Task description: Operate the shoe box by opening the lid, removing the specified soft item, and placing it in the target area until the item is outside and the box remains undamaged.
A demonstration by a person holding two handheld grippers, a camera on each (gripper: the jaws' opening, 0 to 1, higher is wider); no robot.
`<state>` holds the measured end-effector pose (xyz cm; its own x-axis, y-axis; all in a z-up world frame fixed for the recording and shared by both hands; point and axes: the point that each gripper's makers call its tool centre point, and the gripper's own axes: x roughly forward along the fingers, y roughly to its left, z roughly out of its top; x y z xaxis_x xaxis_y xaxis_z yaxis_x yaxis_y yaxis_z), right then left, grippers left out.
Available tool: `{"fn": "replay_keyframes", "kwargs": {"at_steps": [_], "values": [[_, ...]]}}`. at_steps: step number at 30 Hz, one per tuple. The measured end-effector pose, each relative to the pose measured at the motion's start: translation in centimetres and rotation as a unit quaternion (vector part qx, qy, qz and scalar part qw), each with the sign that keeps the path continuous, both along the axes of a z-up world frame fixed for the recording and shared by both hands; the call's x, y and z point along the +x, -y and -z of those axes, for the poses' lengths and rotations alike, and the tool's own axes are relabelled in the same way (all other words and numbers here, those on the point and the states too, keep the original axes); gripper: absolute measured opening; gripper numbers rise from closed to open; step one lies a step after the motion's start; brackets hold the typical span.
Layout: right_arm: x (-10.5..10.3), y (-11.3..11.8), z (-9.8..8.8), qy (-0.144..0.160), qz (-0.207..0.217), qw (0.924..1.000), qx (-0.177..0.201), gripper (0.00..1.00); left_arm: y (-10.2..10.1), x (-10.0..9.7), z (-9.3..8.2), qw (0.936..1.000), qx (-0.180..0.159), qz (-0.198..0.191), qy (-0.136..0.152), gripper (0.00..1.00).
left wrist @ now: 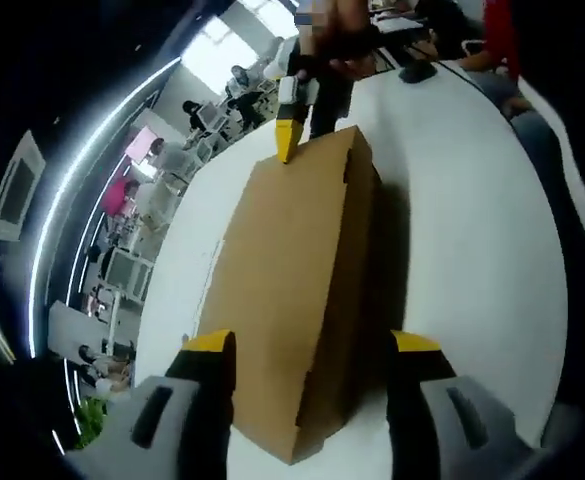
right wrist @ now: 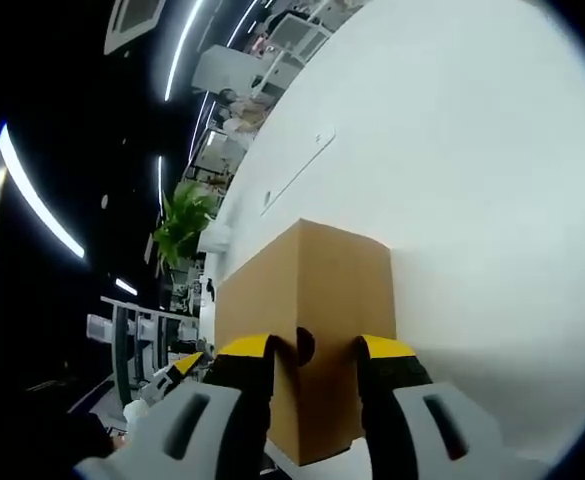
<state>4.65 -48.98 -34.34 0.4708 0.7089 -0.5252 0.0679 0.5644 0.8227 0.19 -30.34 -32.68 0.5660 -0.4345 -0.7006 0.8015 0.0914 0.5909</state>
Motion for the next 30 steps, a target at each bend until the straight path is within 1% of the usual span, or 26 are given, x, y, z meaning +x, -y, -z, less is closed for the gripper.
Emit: {"fn": "replay_keyframes", "kwargs": {"at_steps": [1, 2, 4, 6, 10, 13, 17, 20, 21, 23, 30], "values": [[0.0, 0.0, 0.0, 0.0, 0.001, 1.0, 0.001, 0.33, 0.0, -0.1, 0.4, 1.0, -0.003, -0.007, -0.005, 0.59], [0.0, 0.0, 0.0, 0.0, 0.002, 1.0, 0.002, 0.33, 0.0, -0.1, 0.7, 0.9999, 0.002, -0.012, -0.003, 0.61], [0.0, 0.0, 0.0, -0.001, 0.003, 1.0, 0.003, 0.32, -0.3, 0.3, 0.8, 0.9996, 0.018, -0.008, 0.022, 0.61], [0.1, 0.1, 0.1, -0.002, 0.003, 1.0, 0.003, 0.32, -0.4, 0.4, 1.1, 0.9994, 0.02, -0.013, 0.026, 0.61], [-0.1, 0.0, -0.1, -0.002, 0.003, 1.0, 0.003, 0.32, -0.5, 0.7, 1.1, 0.9977, 0.038, -0.007, 0.055, 0.55], [0.0, 0.0, 0.0, -0.005, 0.002, 1.0, 0.003, 0.32, -0.7, 0.8, 1.8, 0.9972, 0.048, -0.016, 0.056, 0.55], [0.1, 0.0, 0.0, -0.006, 0.001, 1.0, 0.002, 0.32, -0.8, 1.1, 1.6, 0.9961, 0.053, -0.017, 0.068, 0.53], [0.1, 0.0, 0.0, -0.006, 0.002, 1.0, 0.003, 0.32, -0.8, 1.1, 1.5, 0.9958, 0.052, -0.012, 0.074, 0.47], [0.1, 0.1, 0.0, -0.006, 0.002, 1.0, 0.003, 0.32, -0.9, 1.1, 1.7, 0.9956, 0.058, -0.01, 0.073, 0.46], [0.1, 0.0, 0.0, -0.006, 0.002, 1.0, 0.003, 0.32, -0.9, 1.2, 1.8, 0.9951, 0.06, -0.007, 0.078, 0.46], [0.0, 0.0, 0.0, -0.005, 0.004, 1.0, 0.005, 0.32, -1.0, 1.6, 1.4, 0.9938, 0.065, -0.007, 0.09, 0.42]]}}
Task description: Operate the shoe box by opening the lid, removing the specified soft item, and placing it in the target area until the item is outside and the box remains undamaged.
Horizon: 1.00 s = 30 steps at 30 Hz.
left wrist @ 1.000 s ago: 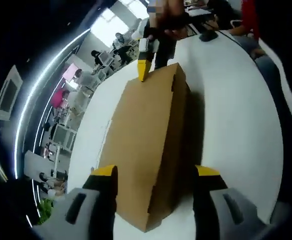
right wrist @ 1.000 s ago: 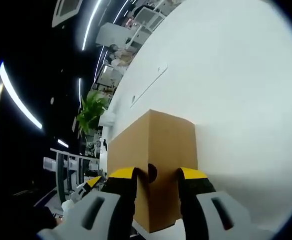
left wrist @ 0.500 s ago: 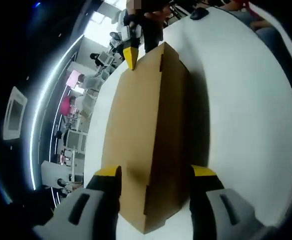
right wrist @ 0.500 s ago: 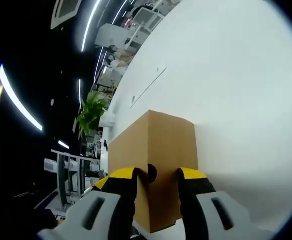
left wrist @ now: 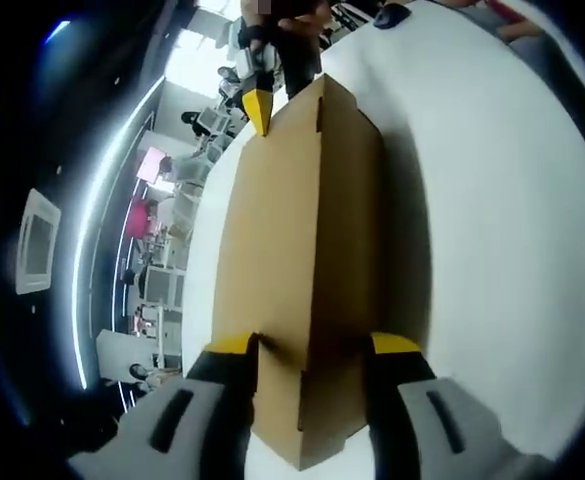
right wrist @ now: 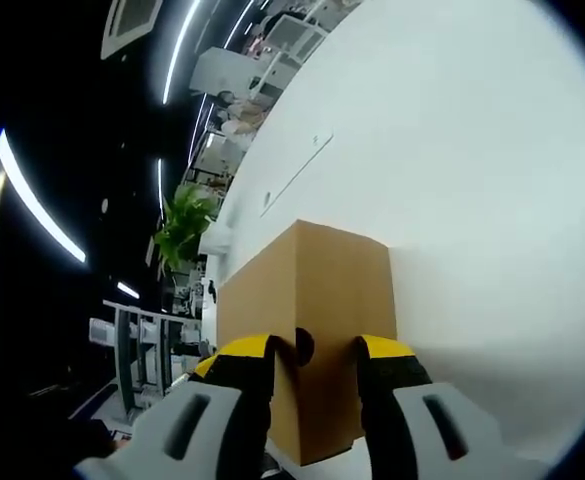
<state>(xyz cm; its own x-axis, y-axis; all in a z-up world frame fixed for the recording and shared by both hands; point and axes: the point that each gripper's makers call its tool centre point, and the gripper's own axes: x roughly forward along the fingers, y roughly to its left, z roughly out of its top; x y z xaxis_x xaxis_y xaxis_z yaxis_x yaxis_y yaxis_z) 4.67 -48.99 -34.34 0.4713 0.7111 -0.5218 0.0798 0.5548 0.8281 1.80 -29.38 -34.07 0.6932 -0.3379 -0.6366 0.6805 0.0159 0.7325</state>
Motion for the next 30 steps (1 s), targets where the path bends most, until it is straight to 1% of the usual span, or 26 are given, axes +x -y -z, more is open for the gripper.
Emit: {"fn": "replay_keyframes", "kwargs": {"at_steps": [9, 12, 16, 22, 26, 30], "values": [[0.03, 0.11, 0.08, -0.001, 0.002, 1.0, 0.003, 0.32, 0.04, -0.12, 0.06, 0.9999, 0.003, 0.005, 0.01, 0.41], [-0.07, 0.06, 0.0, -0.001, 0.001, 1.0, 0.004, 0.32, 0.05, -0.16, 0.09, 0.9999, -0.002, 0.005, 0.014, 0.4], [-0.11, 0.07, -0.04, -0.001, 0.002, 1.0, 0.005, 0.32, 0.19, -0.1, 0.16, 0.9998, -0.002, -0.005, 0.02, 0.4], [0.25, 0.35, 0.31, -0.002, 0.003, 1.0, 0.005, 0.32, 0.05, -0.47, 0.13, 0.9993, 0.0, 0.014, 0.035, 0.38], [-0.01, 0.18, 0.07, -0.007, 0.011, 0.9999, 0.011, 0.32, 0.15, -0.43, 0.01, 0.9991, -0.012, 0.012, 0.039, 0.37], [-0.1, 0.08, -0.04, -0.005, 0.016, 0.9998, 0.012, 0.32, 0.3, -0.46, 0.19, 0.9988, -0.011, 0.002, 0.047, 0.37]]}}
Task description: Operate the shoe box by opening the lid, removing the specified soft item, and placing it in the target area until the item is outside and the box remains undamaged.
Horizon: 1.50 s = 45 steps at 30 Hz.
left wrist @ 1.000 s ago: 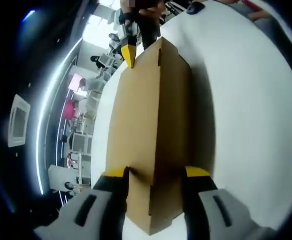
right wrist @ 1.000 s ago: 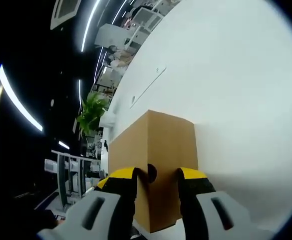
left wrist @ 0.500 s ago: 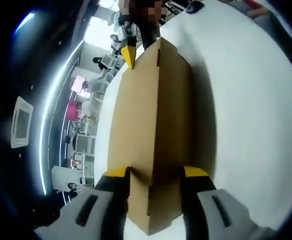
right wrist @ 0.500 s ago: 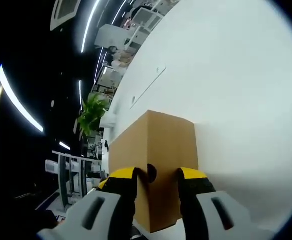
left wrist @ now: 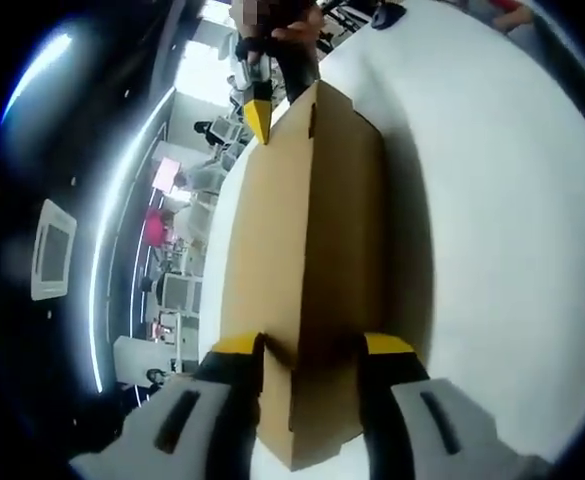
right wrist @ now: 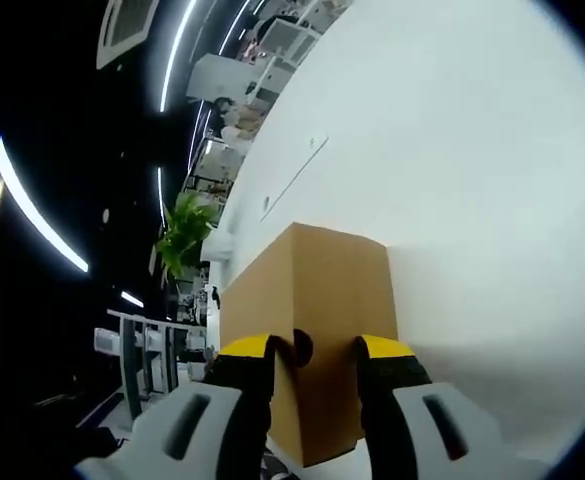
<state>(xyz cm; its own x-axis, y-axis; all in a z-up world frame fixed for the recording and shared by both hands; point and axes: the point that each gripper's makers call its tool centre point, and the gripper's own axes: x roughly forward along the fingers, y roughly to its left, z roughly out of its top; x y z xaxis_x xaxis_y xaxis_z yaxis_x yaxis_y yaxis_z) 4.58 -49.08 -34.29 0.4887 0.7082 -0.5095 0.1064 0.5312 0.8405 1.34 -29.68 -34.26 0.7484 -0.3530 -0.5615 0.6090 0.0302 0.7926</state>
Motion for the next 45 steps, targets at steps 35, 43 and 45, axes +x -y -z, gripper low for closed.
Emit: {"fn": "replay_keyframes", "kwargs": {"at_steps": [35, 43, 45], "values": [[-1.0, 2.3, -1.6, 0.058, -0.014, 0.9908, -0.122, 0.28, -0.1, 0.0, -0.1, 1.0, 0.0, -0.007, 0.002, 0.36], [-0.1, 3.3, -5.4, 0.204, -0.113, 0.919, -0.318, 0.29, -0.1, 0.0, -0.1, 1.0, -0.006, -0.004, 0.001, 0.36], [0.5, 3.2, -6.3, 0.254, -0.168, 0.8695, -0.389, 0.29, -0.1, 0.0, -0.1, 1.0, -0.006, -0.003, 0.001, 0.36]]}}
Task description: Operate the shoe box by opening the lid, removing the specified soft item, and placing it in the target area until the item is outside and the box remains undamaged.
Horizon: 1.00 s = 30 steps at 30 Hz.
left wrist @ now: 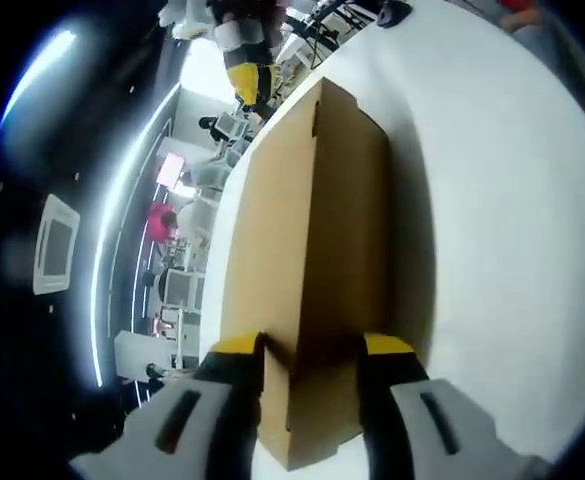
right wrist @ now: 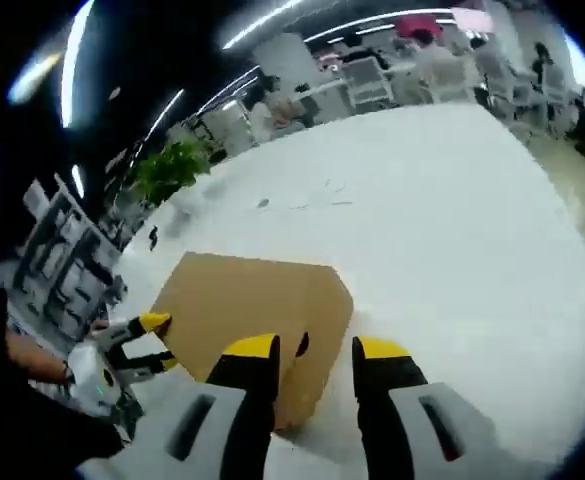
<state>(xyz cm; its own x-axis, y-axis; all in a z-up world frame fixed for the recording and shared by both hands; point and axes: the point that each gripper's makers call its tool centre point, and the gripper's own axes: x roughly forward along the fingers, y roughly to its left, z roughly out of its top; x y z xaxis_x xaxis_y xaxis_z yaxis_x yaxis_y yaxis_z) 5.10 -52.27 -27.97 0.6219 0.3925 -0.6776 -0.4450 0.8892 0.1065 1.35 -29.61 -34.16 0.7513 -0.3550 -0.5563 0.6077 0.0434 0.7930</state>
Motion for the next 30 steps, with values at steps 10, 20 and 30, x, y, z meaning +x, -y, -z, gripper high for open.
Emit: {"fn": "replay_keyframes", "kwargs": {"at_steps": [10, 20, 30], "values": [[-1.8, -6.9, -4.3, 0.2, -0.242, 0.9232, -0.221, 0.48, 0.0, 0.0, -0.1, 1.0, -0.005, 0.007, -0.005, 0.36], [-4.9, -10.6, -1.1, 0.216, -0.324, 0.8685, -0.306, 0.72, 0.0, -0.1, 0.0, 0.9999, -0.007, 0.01, -0.007, 0.37], [-5.4, -11.8, 2.9, 0.214, -0.354, 0.8407, -0.349, 0.77, 0.0, -0.1, -0.1, 0.9999, -0.008, 0.012, -0.009, 0.37]]}}
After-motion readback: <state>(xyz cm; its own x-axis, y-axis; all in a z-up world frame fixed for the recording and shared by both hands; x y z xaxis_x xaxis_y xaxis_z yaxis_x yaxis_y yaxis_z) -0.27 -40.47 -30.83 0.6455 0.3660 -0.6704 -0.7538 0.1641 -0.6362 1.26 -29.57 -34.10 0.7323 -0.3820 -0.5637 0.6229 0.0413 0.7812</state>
